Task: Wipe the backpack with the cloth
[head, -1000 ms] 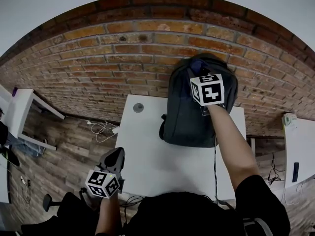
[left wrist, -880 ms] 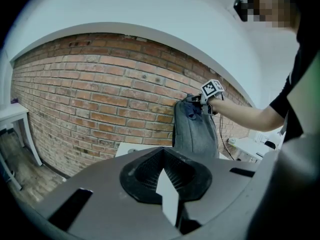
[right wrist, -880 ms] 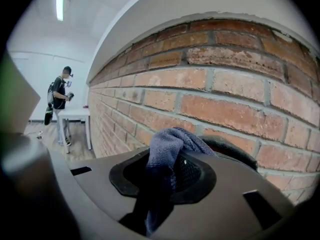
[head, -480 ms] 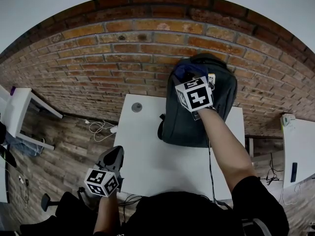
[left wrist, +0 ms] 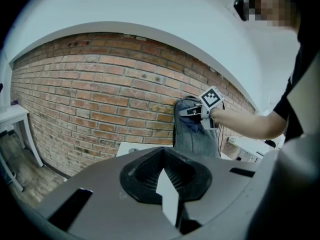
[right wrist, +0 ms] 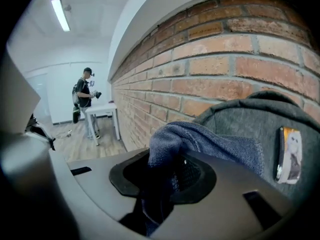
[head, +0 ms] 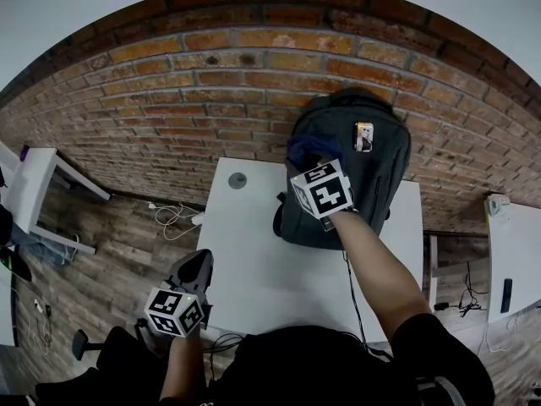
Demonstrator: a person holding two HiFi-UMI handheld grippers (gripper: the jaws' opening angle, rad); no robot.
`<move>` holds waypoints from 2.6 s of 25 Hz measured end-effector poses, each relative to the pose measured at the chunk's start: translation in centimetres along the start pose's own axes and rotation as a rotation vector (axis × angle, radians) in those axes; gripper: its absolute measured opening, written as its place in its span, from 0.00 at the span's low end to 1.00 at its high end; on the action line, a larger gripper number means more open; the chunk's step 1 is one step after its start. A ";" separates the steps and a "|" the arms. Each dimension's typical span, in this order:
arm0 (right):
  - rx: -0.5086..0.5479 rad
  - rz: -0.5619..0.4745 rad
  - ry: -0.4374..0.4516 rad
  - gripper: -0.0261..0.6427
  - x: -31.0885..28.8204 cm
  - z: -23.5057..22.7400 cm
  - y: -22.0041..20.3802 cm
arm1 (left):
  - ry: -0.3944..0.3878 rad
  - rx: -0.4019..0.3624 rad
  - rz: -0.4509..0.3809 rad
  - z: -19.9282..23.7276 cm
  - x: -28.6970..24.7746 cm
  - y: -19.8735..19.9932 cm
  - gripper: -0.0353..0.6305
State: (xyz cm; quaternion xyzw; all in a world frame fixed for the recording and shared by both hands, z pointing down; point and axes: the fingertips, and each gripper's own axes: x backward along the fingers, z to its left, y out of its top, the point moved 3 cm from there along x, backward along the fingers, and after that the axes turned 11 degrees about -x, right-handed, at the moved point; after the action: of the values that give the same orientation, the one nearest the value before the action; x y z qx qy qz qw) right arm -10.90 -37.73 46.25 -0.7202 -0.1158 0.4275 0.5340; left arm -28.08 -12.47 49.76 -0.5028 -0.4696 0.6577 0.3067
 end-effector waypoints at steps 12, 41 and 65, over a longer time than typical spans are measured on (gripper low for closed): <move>0.050 0.116 0.071 0.19 0.6 4.9 -8.3 | -0.019 -0.005 -0.007 -0.4 -0.4 0.2 0.05; -0.399 0.170 -0.075 0.19 -3.7 10.6 -19.4 | -0.065 -0.021 0.030 1.6 -1.7 -0.2 0.05; -0.492 -0.169 -0.223 0.19 -6.3 3.6 -1.5 | -0.065 0.018 0.013 5.0 -2.6 -1.7 0.05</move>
State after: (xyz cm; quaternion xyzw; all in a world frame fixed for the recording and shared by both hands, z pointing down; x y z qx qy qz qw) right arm -16.99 -38.66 50.40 -0.7644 -0.3338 0.4172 0.3607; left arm -32.14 -15.60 52.60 -0.4813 -0.4703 0.6799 0.2913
